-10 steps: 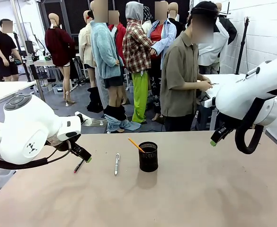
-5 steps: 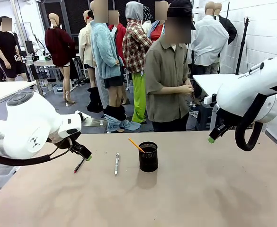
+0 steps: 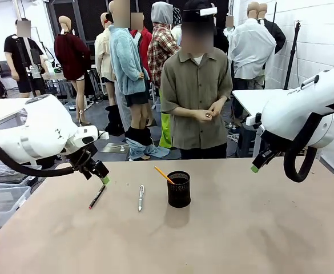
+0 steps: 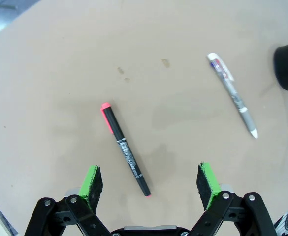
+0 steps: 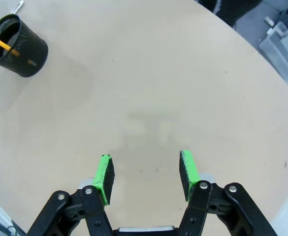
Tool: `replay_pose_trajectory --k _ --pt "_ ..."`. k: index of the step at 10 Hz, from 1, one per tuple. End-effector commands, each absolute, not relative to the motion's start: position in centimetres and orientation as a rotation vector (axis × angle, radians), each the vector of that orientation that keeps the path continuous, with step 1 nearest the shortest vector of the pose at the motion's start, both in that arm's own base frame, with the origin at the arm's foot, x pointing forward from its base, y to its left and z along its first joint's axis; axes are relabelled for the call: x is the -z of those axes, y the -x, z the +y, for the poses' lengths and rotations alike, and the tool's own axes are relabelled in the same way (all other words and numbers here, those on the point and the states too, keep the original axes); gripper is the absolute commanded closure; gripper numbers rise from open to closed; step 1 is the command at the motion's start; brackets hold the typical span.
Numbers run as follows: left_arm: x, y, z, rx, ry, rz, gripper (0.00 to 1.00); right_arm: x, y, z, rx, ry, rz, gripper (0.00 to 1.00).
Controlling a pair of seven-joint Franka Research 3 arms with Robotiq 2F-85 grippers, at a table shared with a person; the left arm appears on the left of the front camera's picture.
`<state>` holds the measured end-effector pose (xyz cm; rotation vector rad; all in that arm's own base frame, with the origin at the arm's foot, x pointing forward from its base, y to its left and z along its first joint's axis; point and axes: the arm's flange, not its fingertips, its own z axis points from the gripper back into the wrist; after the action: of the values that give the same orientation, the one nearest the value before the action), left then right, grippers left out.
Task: Place the pens into the pen holder.
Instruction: Pick up a writing instrument from the table and place it into the Pen holder.
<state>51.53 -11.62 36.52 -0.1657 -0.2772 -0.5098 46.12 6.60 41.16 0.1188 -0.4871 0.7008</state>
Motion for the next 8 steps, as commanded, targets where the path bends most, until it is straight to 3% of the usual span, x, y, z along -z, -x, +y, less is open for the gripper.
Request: replay_pose_trajectory --k 1,8 --pt "-34.6 -54.6 -11.8 0.477 0.135 -0.175 0.00 -40.7 -46.1 6.3 -0.714 -0.131 -0.513 0.33" --pt "-29.7 -57.1 -12.8 0.422 0.080 -0.023 0.00 -40.7 -46.1 6.3 -0.714 -0.131 -0.513 0.33"
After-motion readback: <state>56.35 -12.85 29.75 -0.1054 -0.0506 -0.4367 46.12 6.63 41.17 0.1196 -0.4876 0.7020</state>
